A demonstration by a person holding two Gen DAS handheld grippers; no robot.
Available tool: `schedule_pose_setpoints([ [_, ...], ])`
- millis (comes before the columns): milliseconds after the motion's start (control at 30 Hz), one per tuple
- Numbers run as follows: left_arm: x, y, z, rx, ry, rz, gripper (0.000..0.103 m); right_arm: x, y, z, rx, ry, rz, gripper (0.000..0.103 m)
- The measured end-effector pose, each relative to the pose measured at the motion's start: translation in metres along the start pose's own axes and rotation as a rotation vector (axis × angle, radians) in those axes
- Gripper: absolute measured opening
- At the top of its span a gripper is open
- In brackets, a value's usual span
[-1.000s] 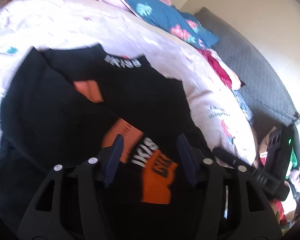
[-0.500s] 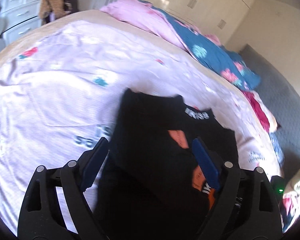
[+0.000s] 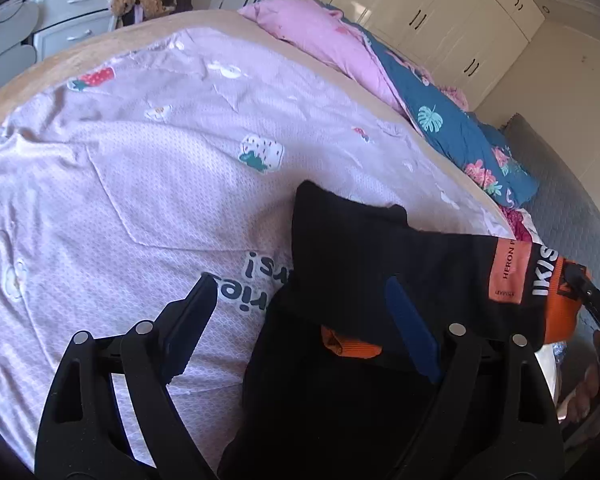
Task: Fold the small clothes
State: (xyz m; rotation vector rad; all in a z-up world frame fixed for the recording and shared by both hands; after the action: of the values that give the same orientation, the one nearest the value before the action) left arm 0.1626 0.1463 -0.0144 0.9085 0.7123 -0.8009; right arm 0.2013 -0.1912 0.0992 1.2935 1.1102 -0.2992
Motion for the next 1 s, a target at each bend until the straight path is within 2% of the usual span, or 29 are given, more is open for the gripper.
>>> schedule_pose_setpoints([
  [200, 0.024, -0.002, 0.005, 0.01, 0.0, -0.051, 0.079, 0.037, -0.035, 0.042, 0.127, -0.051, -0.09, 0.008],
  [333, 0.036, 0.0, 0.009, 0.024, 0.001, -0.072, 0.079, 0.051, -0.051, 0.055, 0.162, -0.084, -0.109, 0.008],
  [667, 0.078, 0.011, 0.013, 0.039, 0.023, -0.15, 0.078, 0.069, -0.063, 0.072, 0.206, -0.153, -0.138, 0.009],
  [767, 0.089, 0.012, 0.011, 0.037, 0.019, -0.175, 0.07, 0.073, -0.064, 0.075, 0.214, -0.157, -0.147, 0.012],
  [800, 0.092, 0.011, 0.011, 0.037, 0.011, -0.18, 0.064, 0.075, -0.065, 0.075, 0.215, -0.16, -0.15, 0.012],
  [900, 0.098, 0.01, 0.012, 0.05, 0.004, -0.192, 0.053, 0.075, -0.069, 0.079, 0.219, -0.186, -0.15, 0.02],
  [1000, 0.1, 0.01, 0.012, 0.062, -0.008, -0.195, 0.029, 0.073, -0.075, 0.085, 0.244, -0.188, -0.15, 0.027],
])
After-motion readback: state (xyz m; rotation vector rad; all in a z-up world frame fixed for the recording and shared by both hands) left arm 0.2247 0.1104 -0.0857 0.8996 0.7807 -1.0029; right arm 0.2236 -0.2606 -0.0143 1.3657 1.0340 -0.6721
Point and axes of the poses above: each gripper's, at about its wrist camera, not at the fingertips, and x roughly the way its jaws point, z to its right, y to its top, the point moved 4 cm from there along x, roughly the way its jaws point, and after that the axes turned 14 degrees about -z, right-handed, at the moved point
